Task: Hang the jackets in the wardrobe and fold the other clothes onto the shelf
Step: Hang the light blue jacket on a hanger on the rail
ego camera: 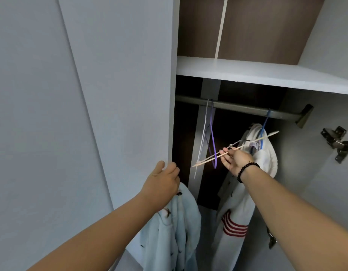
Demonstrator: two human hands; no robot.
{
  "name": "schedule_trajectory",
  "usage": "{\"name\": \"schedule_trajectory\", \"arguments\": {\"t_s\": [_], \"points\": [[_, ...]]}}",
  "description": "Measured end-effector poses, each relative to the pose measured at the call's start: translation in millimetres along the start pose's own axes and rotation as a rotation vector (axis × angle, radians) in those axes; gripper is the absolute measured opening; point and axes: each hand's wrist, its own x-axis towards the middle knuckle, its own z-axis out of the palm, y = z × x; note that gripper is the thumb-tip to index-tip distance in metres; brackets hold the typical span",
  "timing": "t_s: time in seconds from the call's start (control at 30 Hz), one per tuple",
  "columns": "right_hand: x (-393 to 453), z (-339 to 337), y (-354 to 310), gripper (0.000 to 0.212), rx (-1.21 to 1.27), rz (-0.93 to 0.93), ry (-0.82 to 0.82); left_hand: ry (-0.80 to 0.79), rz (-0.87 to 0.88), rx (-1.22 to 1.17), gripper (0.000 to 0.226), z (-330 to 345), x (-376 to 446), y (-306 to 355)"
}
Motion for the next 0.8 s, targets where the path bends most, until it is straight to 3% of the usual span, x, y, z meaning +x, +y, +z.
{"name": "schedule_trajectory", "arguments": {"t_s": [0.3,0.43,0.8], "points": [[-30,33,4,0.026,0.030,0.031,-0.010,0.026,0.032,-0.037,0.022,-8,-53,-10],[-45,46,13,0.020,0.072,0.021,0.034,0.014,0.082,-0.031,0.022,-9,-85,-21],[-83,86,30,0.033,0.227,-0.022,0.147,-0.019,0.103,-0.074,0.030,-8,-202,-69]]}}
